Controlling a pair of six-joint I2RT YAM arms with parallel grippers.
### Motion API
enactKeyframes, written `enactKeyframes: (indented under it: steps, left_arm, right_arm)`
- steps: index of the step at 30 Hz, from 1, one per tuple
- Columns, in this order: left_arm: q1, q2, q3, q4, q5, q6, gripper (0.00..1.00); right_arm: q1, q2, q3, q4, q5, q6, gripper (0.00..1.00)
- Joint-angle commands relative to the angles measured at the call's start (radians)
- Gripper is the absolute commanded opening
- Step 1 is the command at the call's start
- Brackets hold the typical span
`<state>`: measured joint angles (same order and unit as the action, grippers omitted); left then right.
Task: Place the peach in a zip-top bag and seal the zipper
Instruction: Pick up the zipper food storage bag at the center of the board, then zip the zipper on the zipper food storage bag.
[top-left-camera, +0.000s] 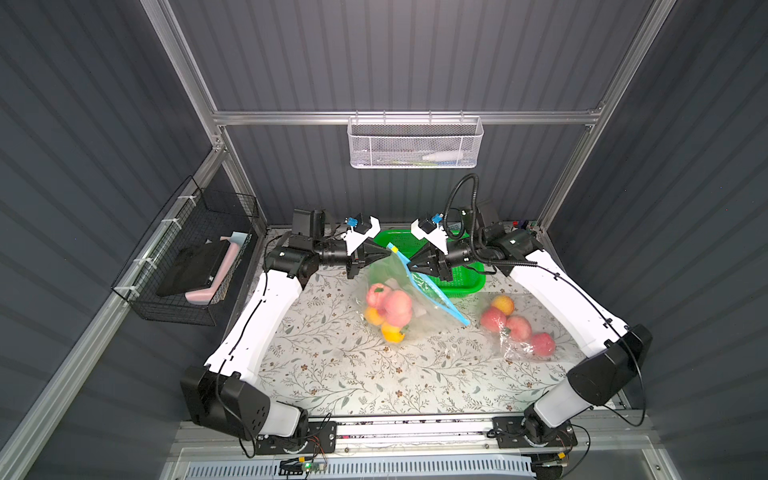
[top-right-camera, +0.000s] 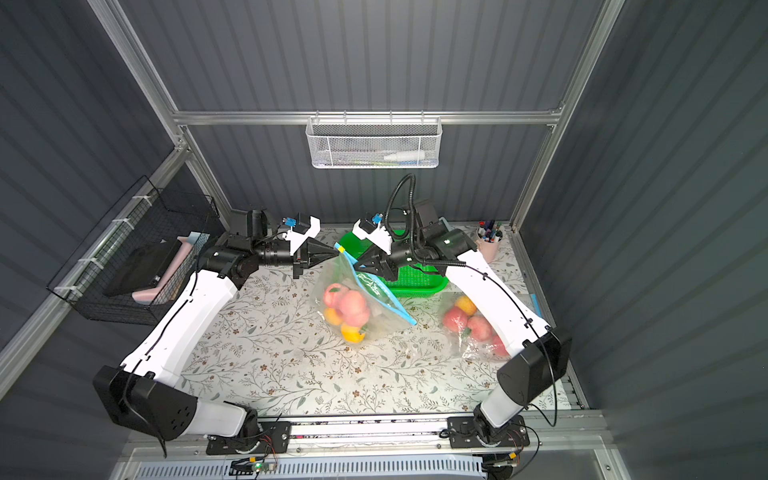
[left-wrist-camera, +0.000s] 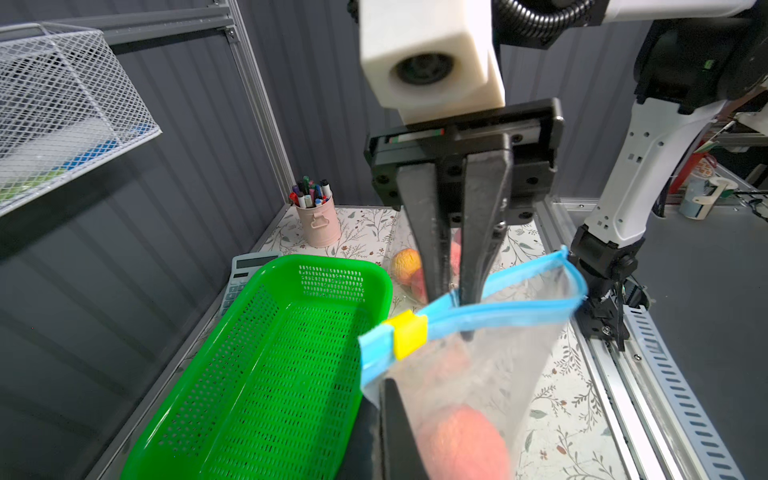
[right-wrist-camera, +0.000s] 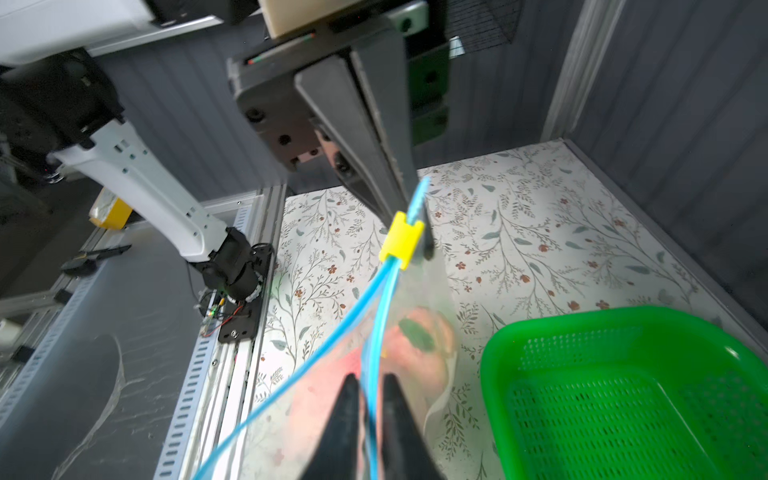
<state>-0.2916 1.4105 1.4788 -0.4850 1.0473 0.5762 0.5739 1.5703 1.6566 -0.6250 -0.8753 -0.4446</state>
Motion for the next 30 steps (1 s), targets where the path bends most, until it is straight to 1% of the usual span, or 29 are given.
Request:
enactKeyframes:
  steps: [1,2,5,7,10,12,19,23,24,29,30]
  left_arm:
    - [0.003,-0.059,-0.012,0.027,-0.038,-0.047,0.0]
    - [0.003,-0.066,-0.015,0.036,-0.047,-0.066,0.0]
    - [0.002,-0.085,-0.02,0.045,-0.063,-0.101,0.0]
    - [0.003,-0.095,-0.026,0.048,-0.066,-0.116,0.0]
    - [0.003,-0.1,-0.027,0.028,-0.076,-0.108,0.0]
    - [0.003,-0.099,-0.021,0.007,-0.084,-0.103,0.0]
    - [0.003,-0.097,-0.002,-0.049,-0.086,-0.083,0.0]
    - [0.003,-0.096,0.0,-0.062,-0.08,-0.078,0.0]
    - [0.004,-0.096,0.0,-0.065,-0.079,-0.075,0.0]
    - [0.003,-0.1,-0.005,-0.069,-0.08,-0.069,0.0]
    - [0.003,-0.098,-0.004,-0.069,-0.083,-0.069,0.0]
  right_arm:
    - [-0.002,-0.097,-0.061,0.166,0.137,0.181,0.38]
    - [-0.001,-0.12,-0.085,0.21,0.162,0.228,0.46]
    - [0.017,-0.17,-0.138,0.324,0.224,0.334,0.58]
    - [0.031,-0.185,-0.157,0.386,0.26,0.387,0.63]
    - [0.05,-0.17,-0.161,0.454,0.283,0.431,0.64]
    - [0.063,-0.145,-0.145,0.468,0.277,0.43,0.64]
    - [0.103,-0.065,-0.093,0.47,0.156,0.369,0.62]
    - [0.116,-0.034,-0.083,0.464,0.097,0.334,0.59]
    - [0.117,-0.03,-0.084,0.463,0.092,0.33,0.57]
    - [0.116,-0.017,-0.083,0.447,0.068,0.286,0.4]
    - [0.116,-0.017,-0.086,0.443,0.062,0.275,0.38]
